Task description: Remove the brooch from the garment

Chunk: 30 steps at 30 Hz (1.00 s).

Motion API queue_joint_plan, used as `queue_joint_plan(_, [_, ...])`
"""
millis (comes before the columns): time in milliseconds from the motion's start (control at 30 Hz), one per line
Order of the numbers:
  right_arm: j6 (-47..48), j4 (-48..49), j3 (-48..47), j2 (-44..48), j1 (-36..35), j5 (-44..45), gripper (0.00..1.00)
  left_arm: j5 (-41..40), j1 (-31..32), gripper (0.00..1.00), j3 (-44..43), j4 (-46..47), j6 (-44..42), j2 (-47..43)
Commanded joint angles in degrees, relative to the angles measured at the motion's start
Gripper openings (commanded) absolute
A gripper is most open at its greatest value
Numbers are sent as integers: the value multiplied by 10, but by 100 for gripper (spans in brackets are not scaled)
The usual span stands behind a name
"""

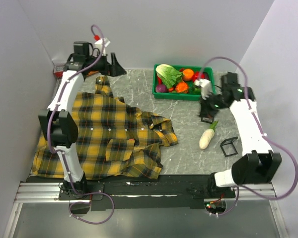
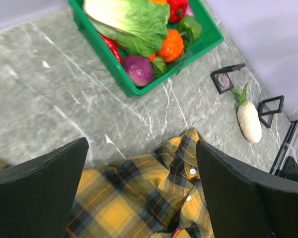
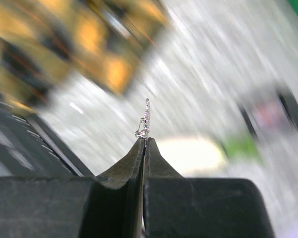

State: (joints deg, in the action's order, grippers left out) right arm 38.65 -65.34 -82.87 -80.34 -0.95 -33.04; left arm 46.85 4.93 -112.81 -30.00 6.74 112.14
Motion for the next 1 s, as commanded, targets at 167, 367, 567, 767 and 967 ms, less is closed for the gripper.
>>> queue_joint_plan(167, [193, -57, 112, 153, 231, 210, 0, -37, 30, 96, -61, -1, 1, 57])
queue_joint_plan(367, [271, 52, 300, 261, 333, 250, 0, -48, 30, 96, -75, -10, -2, 76])
queue_joint_plan(567, [239, 201, 383, 243, 343, 275, 0, -88, 30, 96, -113, -86, -37, 97])
queue_joint_plan(767, [231, 296, 423, 216, 343, 290, 0, -114, 31, 96, -109, -106, -53, 93])
queue_joint_plan(967, [242, 331, 445, 214, 343, 282, 0, -134, 40, 96, -84, -109, -61, 79])
